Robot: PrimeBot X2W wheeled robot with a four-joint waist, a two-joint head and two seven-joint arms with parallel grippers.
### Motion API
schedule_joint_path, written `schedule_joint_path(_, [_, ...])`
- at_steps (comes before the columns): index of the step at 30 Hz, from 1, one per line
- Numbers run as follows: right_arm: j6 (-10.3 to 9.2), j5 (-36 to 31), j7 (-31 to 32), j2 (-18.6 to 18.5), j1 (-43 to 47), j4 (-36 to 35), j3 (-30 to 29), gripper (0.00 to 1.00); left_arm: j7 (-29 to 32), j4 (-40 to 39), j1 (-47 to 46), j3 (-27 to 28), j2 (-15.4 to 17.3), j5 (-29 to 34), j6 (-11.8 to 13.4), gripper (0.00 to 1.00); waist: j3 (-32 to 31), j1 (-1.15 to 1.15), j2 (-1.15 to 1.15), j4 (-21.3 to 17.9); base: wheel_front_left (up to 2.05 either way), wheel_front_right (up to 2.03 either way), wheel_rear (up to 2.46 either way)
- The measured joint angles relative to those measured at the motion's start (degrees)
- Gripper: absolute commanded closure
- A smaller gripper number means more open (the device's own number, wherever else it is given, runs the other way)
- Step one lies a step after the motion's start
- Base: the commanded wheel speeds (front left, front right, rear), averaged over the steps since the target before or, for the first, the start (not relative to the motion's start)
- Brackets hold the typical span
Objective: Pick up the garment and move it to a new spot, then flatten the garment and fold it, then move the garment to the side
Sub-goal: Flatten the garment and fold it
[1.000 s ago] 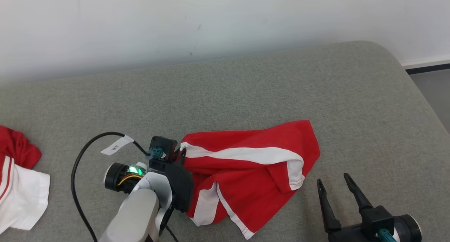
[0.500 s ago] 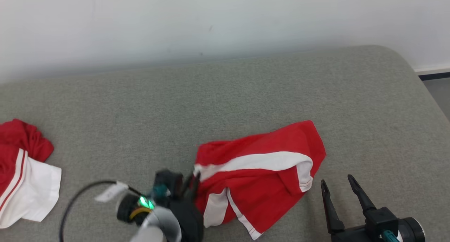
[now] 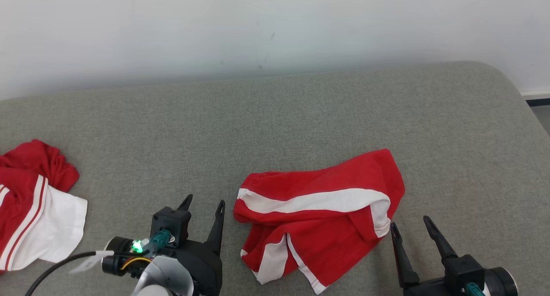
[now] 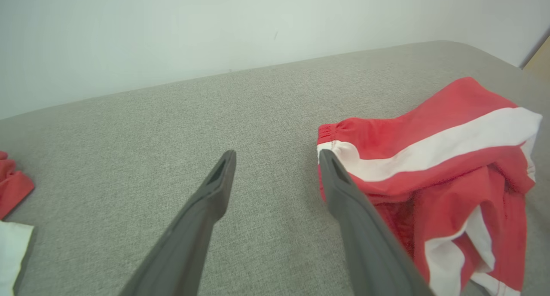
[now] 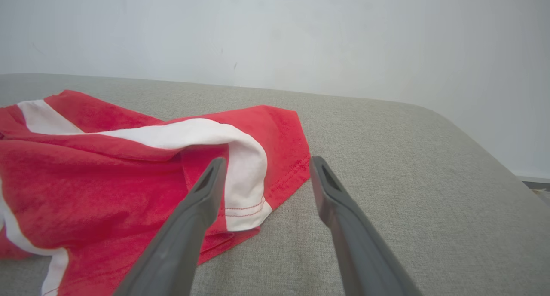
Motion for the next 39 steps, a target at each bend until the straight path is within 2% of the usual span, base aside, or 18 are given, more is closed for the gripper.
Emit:
schedule_joint_path(5, [0.0, 0.5, 0.0, 0.0, -0.1, 0.1, 0.7, 0.0, 0.0, 2.4, -2.7, 0.2, -0.4, -0.5, -0.4, 0.0, 0.4, 0.0, 0.0, -0.2, 0.0, 0.0, 0.0])
schedule_joint_path(11, [0.0, 0.5, 0.0, 0.0, -1.0, 0.1, 0.8, 0.0, -0.1, 9.2, -7.8, -0.9, -1.8, -0.9, -2.3, 0.0, 1.6, 0.01, 0.0, -0.9, 0.0, 0.0, 0.0])
schedule_joint_path(22, [0.0, 0.5, 0.0, 0.0, -1.6, -0.4, 0.3, 0.0, -2.3, 18.7, -12.4, -3.0, -3.1, -0.4, -3.8, 0.0, 3.7, 0.01, 0.0, -2.4, 0.0, 0.0, 0.0])
schedule_joint_path(30, [0.0, 0.4, 0.0, 0.0, -1.8, -0.4, -0.2, 0.0, -3.3, 18.3, -12.0, -4.2, -3.5, -0.5, -4.4, 0.0, 3.7, 0.01, 0.0, -2.6, 0.0, 0.0, 0.0])
schedule_joint_path(39, [0.0, 0.4, 0.0, 0.0, -1.4, -0.7, -0.2, 0.0, -0.8, 16.1, -7.8, -6.2, -2.5, -0.8, -4.7, 0.0, 3.0, 0.0, 0.0, -2.2, 0.0, 0.0, 0.0])
